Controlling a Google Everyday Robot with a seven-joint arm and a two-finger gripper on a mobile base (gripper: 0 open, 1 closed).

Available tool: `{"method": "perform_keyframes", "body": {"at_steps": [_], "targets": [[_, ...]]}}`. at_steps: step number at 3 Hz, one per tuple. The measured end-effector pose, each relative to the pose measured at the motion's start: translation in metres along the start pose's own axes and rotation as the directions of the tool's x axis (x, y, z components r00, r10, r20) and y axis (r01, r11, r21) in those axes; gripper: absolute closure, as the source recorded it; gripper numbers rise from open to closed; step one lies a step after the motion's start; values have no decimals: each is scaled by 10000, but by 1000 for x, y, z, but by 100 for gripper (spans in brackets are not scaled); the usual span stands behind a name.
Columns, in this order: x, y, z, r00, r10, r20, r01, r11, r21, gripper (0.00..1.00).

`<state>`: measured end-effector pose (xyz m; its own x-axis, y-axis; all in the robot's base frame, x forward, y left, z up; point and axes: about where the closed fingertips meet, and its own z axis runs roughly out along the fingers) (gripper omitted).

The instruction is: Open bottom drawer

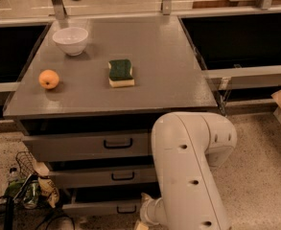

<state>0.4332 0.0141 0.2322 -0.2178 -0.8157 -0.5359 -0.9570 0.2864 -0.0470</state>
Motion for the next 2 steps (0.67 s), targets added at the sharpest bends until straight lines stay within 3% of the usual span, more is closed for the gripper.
{"method": "perform_keyframes", "body": {"at_steps": [1,2], "targets": [[13,-17,34,9992,286,-276,-292,9994,-201,0],[12,-16,35,9994,248,-231,-255,9992,-297,0]]}}
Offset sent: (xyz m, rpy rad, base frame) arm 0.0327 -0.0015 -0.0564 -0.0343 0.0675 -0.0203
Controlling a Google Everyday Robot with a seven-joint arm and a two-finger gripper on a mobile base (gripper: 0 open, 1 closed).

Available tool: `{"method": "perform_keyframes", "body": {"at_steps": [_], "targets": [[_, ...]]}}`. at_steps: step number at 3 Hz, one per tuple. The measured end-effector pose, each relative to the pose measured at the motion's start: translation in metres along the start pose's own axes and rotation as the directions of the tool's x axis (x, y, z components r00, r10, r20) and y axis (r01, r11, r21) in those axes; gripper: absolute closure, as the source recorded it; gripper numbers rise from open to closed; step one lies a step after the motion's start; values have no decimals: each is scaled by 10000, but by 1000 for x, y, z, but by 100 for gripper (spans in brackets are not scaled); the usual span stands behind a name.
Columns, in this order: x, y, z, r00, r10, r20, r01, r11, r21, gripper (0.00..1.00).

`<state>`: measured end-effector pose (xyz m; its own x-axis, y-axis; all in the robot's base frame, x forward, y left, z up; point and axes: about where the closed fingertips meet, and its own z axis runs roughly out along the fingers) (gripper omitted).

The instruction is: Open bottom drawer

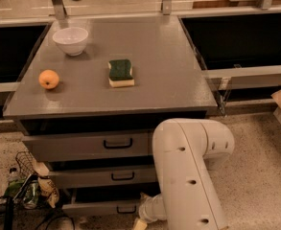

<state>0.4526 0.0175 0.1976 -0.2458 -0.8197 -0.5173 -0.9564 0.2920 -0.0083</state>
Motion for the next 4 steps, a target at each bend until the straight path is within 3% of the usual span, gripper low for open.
{"method": "perform_keyframes", "body": {"at_steps": [2,4], "targets": [[4,10,22,9995,-36,-312,15,9978,-665,0],[7,23,22,9996,11,-284,-40,9948,-1019,0]]}}
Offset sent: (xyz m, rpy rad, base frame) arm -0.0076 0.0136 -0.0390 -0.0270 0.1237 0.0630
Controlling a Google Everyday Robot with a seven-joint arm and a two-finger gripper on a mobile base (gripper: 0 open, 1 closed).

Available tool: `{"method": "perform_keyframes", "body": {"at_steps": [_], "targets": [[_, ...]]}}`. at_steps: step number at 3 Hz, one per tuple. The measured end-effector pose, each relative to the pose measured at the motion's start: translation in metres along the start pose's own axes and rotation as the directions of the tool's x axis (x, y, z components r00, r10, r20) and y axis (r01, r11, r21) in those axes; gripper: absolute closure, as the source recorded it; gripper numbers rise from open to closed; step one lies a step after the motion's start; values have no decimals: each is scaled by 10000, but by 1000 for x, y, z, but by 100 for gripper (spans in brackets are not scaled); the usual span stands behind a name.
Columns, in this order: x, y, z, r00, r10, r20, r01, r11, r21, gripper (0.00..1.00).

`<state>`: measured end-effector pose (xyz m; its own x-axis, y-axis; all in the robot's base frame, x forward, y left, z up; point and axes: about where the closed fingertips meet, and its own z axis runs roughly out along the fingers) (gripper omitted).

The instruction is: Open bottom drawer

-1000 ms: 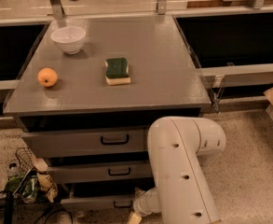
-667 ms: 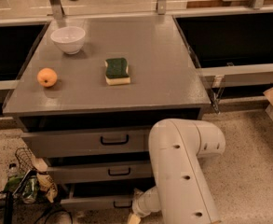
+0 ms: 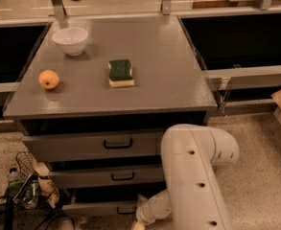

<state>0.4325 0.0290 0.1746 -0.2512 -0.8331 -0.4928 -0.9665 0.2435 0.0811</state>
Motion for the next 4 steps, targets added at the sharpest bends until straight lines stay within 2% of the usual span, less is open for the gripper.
{"method": "perform_keyframes", "body": {"at_steps": [1,2,3,4], "targets": [[-4,28,-8,9996,-134,267,151,9979,-633,0],[-8,53,-22,9968,-512,615,581,9916,-1157,0],[-11,37,-26,9957,-526,758,580,9958,-707,0],[-11,37,-26,9957,-526,758,580,9958,-708,0]]}}
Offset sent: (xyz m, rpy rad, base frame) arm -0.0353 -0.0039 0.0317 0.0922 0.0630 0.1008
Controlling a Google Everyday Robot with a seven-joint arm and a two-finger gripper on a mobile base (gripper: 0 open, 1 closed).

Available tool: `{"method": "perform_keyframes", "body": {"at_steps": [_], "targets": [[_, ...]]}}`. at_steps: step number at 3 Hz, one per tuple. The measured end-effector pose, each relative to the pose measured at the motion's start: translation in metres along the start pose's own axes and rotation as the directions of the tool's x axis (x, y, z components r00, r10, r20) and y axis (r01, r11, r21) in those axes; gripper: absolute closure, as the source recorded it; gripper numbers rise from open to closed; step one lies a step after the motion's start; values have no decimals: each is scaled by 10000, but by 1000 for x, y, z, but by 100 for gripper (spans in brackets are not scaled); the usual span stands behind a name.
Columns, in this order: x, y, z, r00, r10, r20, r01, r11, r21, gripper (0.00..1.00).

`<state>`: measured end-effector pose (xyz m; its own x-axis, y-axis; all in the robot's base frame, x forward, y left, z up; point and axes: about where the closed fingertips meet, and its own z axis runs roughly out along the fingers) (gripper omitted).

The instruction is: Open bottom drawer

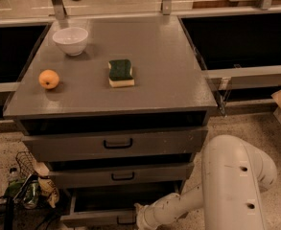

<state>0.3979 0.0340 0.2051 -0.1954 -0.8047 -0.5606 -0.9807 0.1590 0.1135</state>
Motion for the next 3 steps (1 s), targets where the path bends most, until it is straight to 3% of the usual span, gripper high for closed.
{"method": "perform_keyframes", "body": {"at_steps": [1,2,3], "targets": [[13,-1,37,9995,303,-121,-308,9985,-449,0],[11,-1,34,9995,303,-121,-308,9985,-452,0],[10,11,33,9995,255,-171,-267,9966,-775,0]]}}
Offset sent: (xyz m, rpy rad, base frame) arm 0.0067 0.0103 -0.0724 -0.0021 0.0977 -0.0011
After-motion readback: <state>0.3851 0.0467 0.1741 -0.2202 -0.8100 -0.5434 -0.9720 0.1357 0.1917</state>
